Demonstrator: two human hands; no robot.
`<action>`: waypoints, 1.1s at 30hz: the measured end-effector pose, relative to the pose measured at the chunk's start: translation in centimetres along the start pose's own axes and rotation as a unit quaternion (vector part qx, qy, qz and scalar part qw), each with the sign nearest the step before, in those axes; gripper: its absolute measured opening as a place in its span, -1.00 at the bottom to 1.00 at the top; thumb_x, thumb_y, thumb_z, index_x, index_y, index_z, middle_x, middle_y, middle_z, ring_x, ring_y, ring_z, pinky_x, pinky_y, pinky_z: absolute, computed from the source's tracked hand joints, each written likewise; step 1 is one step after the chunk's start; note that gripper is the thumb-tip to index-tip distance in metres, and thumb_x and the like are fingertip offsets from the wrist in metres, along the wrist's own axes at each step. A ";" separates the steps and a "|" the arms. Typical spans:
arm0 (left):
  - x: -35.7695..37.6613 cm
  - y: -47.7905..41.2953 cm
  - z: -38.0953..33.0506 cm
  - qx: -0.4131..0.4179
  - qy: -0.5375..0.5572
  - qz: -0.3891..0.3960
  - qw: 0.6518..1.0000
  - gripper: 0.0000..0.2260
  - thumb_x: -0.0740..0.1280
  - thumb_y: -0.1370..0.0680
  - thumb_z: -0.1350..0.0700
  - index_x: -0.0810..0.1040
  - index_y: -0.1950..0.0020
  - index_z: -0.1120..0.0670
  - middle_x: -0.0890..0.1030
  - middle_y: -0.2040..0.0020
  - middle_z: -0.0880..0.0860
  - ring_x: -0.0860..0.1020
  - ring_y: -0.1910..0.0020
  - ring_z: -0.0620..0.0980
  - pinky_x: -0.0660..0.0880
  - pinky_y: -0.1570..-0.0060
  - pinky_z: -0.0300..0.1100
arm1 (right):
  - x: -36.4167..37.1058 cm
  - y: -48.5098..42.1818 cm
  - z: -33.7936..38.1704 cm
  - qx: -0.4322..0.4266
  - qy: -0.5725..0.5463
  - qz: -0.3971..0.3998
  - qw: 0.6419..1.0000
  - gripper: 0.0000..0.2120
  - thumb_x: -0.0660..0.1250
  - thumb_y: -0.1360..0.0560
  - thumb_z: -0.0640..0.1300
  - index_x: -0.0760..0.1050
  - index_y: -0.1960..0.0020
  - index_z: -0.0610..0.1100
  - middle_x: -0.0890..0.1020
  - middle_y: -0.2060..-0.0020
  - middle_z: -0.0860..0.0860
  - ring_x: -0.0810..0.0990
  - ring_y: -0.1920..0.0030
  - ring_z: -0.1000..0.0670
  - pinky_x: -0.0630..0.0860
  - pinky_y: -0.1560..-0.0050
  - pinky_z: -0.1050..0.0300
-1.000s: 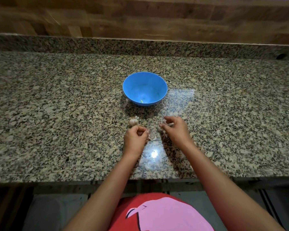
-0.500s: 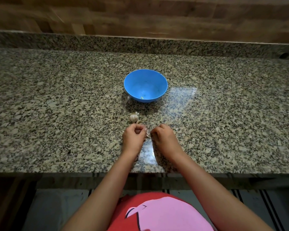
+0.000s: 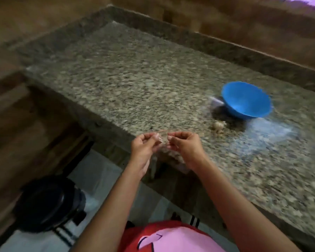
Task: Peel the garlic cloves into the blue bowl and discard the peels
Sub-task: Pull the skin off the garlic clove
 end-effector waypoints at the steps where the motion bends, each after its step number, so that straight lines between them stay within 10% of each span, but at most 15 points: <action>1: -2.4 0.3 -0.7 0.007 0.016 -0.024 1.000 -0.90 0.26 -0.55 0.32 0.47 0.15 0.18 0.56 0.22 0.13 0.58 0.34 -0.12 0.57 0.32 -0.32 | 2.5 0.0 -0.6 0.012 0.002 0.030 0.999 -0.86 0.30 -0.48 -0.41 0.52 0.20 -0.24 0.57 0.47 -0.06 0.54 0.52 0.11 0.55 0.39 0.29; 21: -46.7 5.2 -5.6 -0.040 0.092 -0.423 0.901 -0.84 0.26 -0.57 0.31 0.54 0.19 0.19 0.53 0.32 0.06 0.48 0.32 -0.05 0.49 0.40 -0.37 | 45.7 5.0 -18.0 0.110 0.227 0.308 0.917 -0.74 0.27 -0.49 -0.45 0.45 0.31 -0.21 0.49 0.40 -0.09 0.49 0.54 0.14 0.49 0.44 0.34; 30: -54.9 0.2 -2.1 -0.136 0.084 -0.469 0.868 -0.94 0.35 -0.49 0.36 0.61 0.17 0.29 0.59 0.31 0.14 0.53 0.39 -0.02 0.52 0.43 -0.33 | 52.2 -0.8 -27.2 0.210 0.329 0.228 0.892 -0.64 0.12 -0.53 -0.50 0.36 0.37 -0.20 0.42 0.52 -0.11 0.38 0.57 0.00 0.34 0.59 0.20; 33: -57.4 -2.6 -0.5 -0.174 0.074 -0.443 0.876 -0.74 0.23 -0.50 0.50 0.58 0.30 0.26 0.56 0.46 -0.02 0.51 0.38 -0.04 0.46 0.47 -0.39 | 53.4 -3.0 -30.4 0.238 0.331 0.219 0.887 -0.70 0.22 -0.49 -0.42 0.43 0.33 -0.13 0.50 0.38 -0.04 0.50 0.36 -0.02 0.51 0.25 0.12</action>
Point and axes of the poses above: each hand's wrist, its own y-axis away from the middle knuckle, its own x-axis out of the palm, z = x × y, the point moved 3 cm from there along -y, towards the middle knuckle
